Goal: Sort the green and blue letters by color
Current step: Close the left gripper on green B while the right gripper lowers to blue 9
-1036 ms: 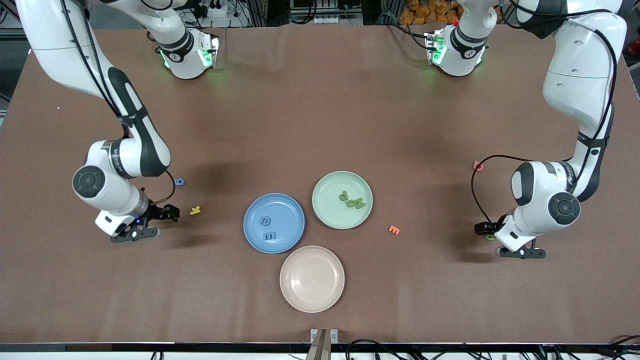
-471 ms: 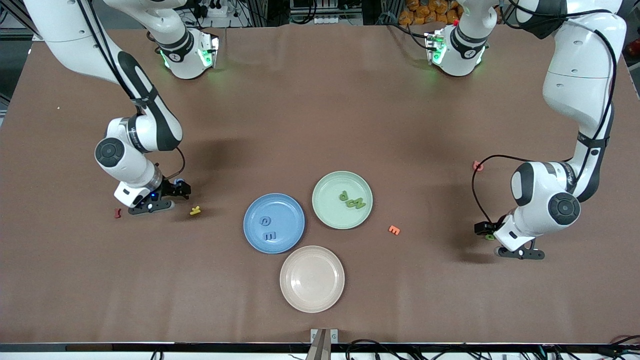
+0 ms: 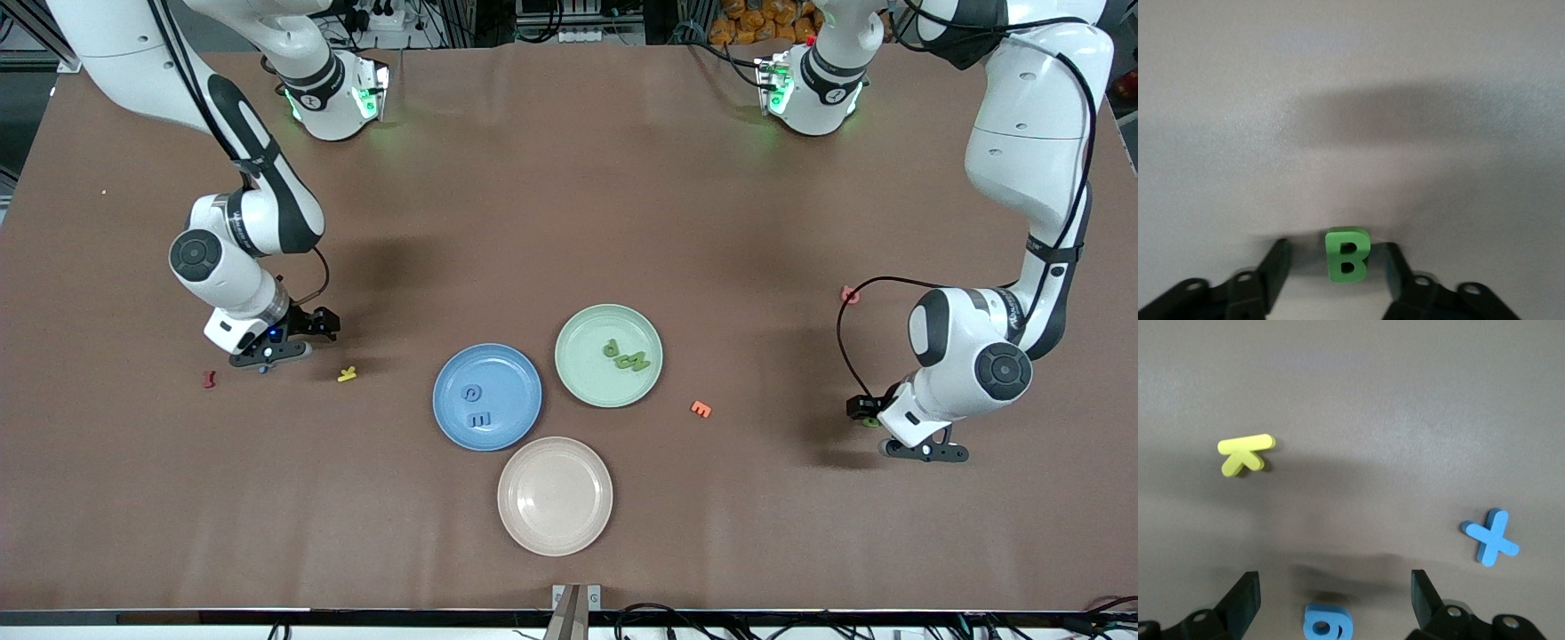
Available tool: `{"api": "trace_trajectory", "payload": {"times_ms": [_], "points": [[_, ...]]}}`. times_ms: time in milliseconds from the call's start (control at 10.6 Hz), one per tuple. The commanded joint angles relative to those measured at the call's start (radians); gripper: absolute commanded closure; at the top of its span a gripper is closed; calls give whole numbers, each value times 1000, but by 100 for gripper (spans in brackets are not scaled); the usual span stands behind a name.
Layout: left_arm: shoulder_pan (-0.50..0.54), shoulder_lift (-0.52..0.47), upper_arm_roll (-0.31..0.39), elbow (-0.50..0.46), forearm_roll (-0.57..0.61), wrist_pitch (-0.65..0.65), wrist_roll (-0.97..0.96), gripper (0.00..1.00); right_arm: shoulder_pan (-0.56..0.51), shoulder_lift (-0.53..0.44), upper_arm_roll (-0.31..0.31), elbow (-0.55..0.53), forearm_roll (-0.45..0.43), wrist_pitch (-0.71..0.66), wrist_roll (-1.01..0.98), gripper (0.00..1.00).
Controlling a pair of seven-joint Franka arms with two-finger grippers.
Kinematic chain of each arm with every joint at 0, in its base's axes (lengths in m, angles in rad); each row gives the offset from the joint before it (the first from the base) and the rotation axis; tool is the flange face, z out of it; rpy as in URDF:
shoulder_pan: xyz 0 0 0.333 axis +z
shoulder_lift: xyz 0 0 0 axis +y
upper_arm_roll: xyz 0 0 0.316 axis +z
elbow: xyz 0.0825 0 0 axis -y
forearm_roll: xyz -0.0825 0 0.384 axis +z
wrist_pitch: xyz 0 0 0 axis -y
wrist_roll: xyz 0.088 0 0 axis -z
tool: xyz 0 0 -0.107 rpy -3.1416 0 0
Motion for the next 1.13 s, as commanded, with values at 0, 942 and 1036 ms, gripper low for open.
{"api": "trace_trajectory", "payload": {"times_ms": [0,942,1036], "points": [[-5,5,1,17,-1,-13,-11,100,-11,-51,8,-89,-15,67,5,0],[-83,-20,-18,44,-5,-24,-247,100,-11,-72,8,-148,-14,103,10,0],[-113,-20,-18,63,-5,-55,-313,100,-9,-72,8,-149,-14,107,12,0]]}}
